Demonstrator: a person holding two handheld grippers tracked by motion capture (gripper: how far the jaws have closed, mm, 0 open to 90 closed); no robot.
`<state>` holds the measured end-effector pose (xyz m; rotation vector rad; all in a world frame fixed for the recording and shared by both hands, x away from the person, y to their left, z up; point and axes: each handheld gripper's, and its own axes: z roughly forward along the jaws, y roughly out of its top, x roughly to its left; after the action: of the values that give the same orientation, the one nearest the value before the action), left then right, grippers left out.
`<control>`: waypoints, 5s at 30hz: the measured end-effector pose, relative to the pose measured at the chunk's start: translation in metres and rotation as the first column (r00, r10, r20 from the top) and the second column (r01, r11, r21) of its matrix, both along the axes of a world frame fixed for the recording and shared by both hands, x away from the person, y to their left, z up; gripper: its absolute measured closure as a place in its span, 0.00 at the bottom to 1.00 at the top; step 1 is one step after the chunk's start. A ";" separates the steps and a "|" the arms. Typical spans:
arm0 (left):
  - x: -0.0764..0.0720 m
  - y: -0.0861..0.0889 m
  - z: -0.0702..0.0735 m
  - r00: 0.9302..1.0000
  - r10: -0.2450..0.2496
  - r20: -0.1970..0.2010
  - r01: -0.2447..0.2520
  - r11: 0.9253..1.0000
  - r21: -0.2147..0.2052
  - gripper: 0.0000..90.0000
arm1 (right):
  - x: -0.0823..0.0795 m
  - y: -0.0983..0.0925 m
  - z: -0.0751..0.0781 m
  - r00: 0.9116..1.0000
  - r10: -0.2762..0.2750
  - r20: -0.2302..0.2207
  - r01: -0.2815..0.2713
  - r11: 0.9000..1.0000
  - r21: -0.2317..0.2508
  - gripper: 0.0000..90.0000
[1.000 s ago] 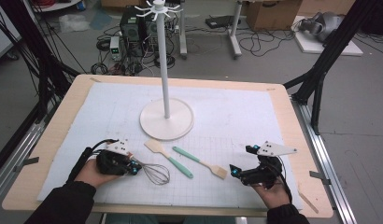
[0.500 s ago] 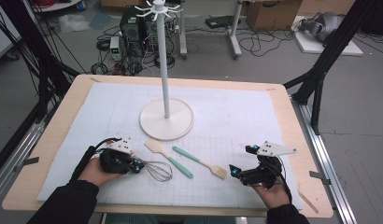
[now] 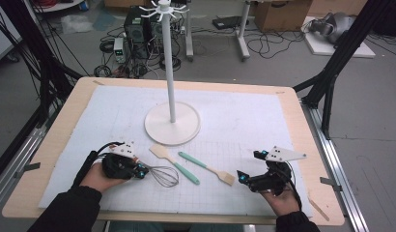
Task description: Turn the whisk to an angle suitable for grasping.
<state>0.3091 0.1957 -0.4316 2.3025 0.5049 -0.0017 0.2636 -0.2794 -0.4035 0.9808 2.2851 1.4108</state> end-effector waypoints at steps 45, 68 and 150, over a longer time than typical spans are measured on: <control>0.058 0.061 0.001 0.970 0.244 0.010 -0.245 0.968 0.061 0.99 | 0.002 0.001 -0.001 1.000 0.010 -0.001 -0.010 1.000 0.000 0.01; 0.033 0.073 0.002 0.981 0.193 0.017 -0.193 0.979 0.058 0.98 | 0.001 0.002 0.000 1.000 0.007 -0.003 -0.007 1.000 0.000 0.01; 0.030 0.036 0.007 0.968 -0.250 0.018 0.244 0.956 0.163 0.68 | 0.002 0.003 -0.002 1.000 0.011 -0.007 -0.011 1.000 0.002 0.01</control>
<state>0.3392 0.2313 -0.4248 2.5042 0.1997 -0.0407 0.2658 -0.2767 -0.4051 0.9768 2.2986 1.4160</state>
